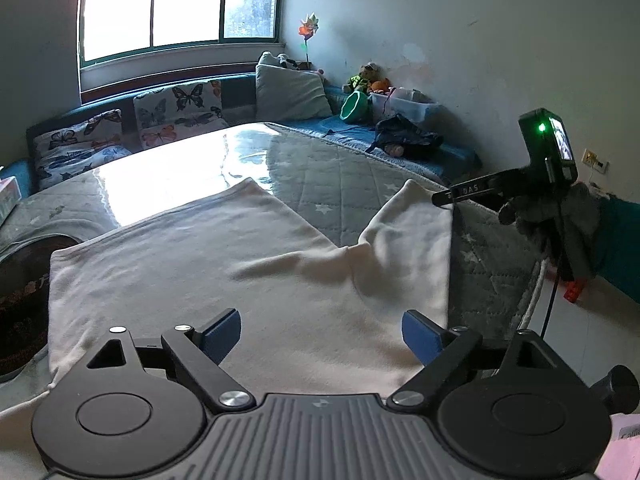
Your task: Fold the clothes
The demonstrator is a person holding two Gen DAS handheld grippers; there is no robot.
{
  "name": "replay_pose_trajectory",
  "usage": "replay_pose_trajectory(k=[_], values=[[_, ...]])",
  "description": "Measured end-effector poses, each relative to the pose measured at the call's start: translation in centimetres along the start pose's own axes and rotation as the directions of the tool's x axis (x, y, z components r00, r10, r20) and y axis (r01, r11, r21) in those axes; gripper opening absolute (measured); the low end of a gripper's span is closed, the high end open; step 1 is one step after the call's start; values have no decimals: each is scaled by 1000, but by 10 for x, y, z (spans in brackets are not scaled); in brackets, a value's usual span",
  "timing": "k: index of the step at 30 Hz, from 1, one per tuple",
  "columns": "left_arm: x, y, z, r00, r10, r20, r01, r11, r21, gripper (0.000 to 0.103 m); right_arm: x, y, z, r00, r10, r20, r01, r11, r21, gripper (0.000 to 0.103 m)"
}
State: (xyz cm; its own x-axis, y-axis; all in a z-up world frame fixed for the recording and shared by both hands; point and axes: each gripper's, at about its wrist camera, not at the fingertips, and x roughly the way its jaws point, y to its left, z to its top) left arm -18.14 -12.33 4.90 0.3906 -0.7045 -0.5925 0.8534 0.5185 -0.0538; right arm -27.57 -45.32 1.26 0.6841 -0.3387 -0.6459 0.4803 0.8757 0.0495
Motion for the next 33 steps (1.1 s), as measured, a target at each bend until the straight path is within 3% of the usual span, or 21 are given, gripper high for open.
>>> replay_pose_trajectory(k=[3,7,9,20,26,33], values=[[4,-2,1,1000,-9,-10,9,1000,9,90,-1,2,0,1000,18,-6,-18,1000,0,33],[8,-6,2,1000,-18,-23,18,999,27,90,-3,9,-1,999,38,-7,-38,999,-17,12],[8,-8,3,1000,-16,-22,17,999,36,90,-5,11,-2,999,41,-2,-41,999,-20,9],[9,-14,1,1000,-10,-24,11,998,58,90,-45,-9,3,996,25,91,-25,1000,4,8],[14,-27,0,996,-77,-36,81,992,97,90,-54,-12,4,996,24,87,-24,1000,3,8],[35,-47,0,984,-165,-75,173,977,128,90,-80,-9,21,990,88,108,-90,996,15,8]])
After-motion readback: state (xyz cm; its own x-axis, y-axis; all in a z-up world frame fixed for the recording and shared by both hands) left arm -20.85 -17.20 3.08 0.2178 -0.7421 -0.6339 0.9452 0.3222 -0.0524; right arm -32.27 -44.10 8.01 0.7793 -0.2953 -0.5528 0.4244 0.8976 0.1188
